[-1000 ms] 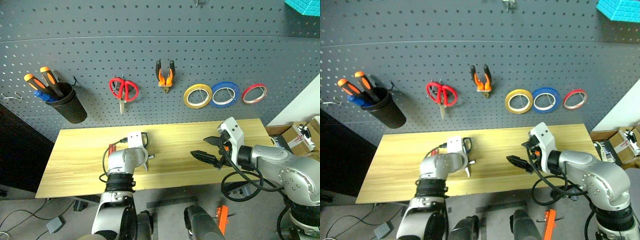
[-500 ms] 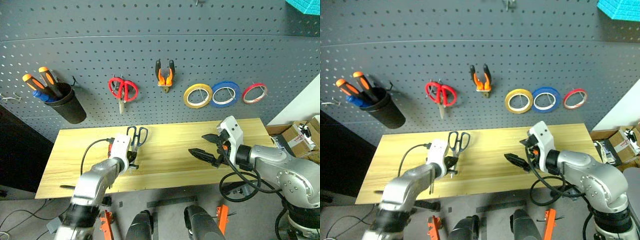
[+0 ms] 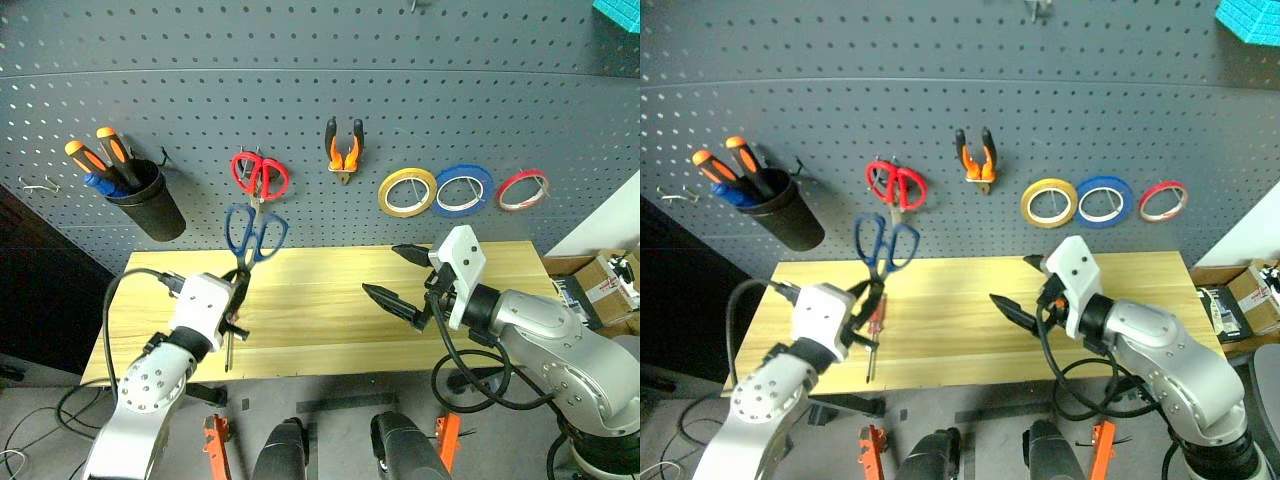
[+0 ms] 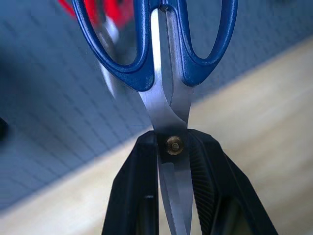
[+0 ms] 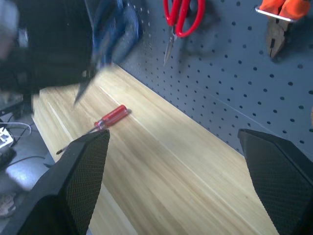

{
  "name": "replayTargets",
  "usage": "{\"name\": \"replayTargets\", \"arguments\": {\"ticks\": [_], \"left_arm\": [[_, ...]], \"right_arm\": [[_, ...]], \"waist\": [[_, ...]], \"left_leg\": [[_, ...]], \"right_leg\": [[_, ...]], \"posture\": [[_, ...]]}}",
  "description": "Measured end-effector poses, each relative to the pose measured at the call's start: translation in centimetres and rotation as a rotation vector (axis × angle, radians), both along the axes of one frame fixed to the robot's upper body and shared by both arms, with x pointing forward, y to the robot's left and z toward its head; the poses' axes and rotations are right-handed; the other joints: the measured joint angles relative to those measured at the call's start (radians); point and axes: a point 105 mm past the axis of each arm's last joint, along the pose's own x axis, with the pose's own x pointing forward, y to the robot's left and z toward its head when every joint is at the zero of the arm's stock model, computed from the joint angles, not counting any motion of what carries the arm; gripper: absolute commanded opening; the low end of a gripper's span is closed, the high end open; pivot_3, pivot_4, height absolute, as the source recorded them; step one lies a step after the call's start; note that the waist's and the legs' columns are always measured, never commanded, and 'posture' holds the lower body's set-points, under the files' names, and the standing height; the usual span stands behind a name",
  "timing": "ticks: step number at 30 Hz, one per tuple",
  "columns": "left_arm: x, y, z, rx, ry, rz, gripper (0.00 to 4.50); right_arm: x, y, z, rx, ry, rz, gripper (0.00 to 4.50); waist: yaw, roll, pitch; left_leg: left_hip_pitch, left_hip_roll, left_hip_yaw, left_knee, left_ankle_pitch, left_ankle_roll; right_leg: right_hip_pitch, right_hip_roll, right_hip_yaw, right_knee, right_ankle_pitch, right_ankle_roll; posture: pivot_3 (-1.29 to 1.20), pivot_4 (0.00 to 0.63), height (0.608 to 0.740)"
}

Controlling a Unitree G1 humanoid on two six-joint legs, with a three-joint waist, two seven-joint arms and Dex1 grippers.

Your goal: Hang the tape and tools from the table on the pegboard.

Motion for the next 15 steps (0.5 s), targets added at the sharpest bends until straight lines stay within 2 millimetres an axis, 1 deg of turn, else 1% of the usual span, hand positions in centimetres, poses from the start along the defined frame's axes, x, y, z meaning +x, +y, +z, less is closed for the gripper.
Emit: {"name": "replayTargets", "arguments": {"ticks": [2, 5, 9, 15], "left_arm": [[0.9, -0.5, 1.6, -0.017, -0.051, -0.009, 0.55], [1.9, -0.7, 2.3, -0.029, -0.068, -0.009, 0.55], [3.2, -0.3, 1.6, -0.057, -0.028, 0.015, 0.55], [4.1, -0.2, 1.1, -0.090, -0.005, 0.036, 0.55]], "right_arm": [[0.3, 0.1, 0.3, 0.010, -0.005, 0.001, 4.50], [0.7, 0.2, 0.7, 0.018, -0.019, 0.003, 4.50], [1.0, 0.3, 0.9, 0.022, -0.023, 0.001, 4.50], [1.2, 0.3, 1.1, 0.022, -0.030, 0.001, 4.50]], "waist": [[-0.002, 0.000, 0.000], [-0.007, 0.000, 0.000], [-0.009, 0.000, 0.000], [-0.008, 0.000, 0.000]], "left_leg": [[0.000, -0.001, 0.000, 0.000, 0.000, 0.000], [0.000, -0.001, 0.001, 0.000, 0.000, 0.000], [0.000, -0.001, 0.000, 0.000, 0.000, 0.000], [0.000, -0.001, 0.000, 0.001, 0.000, 0.000]], "right_leg": [[0.000, 0.001, 0.000, 0.000, 0.000, 0.000], [0.000, 0.002, 0.000, 0.001, 0.000, 0.000], [0.000, 0.002, 0.000, 0.001, 0.000, 0.000], [0.000, 0.002, 0.000, 0.002, 0.000, 0.000]], "posture": [[-0.11, 0.217, 0.740], [-0.12, 0.217, 0.740], [-0.13, 0.219, 0.740], [-0.13, 0.219, 0.740]]}}
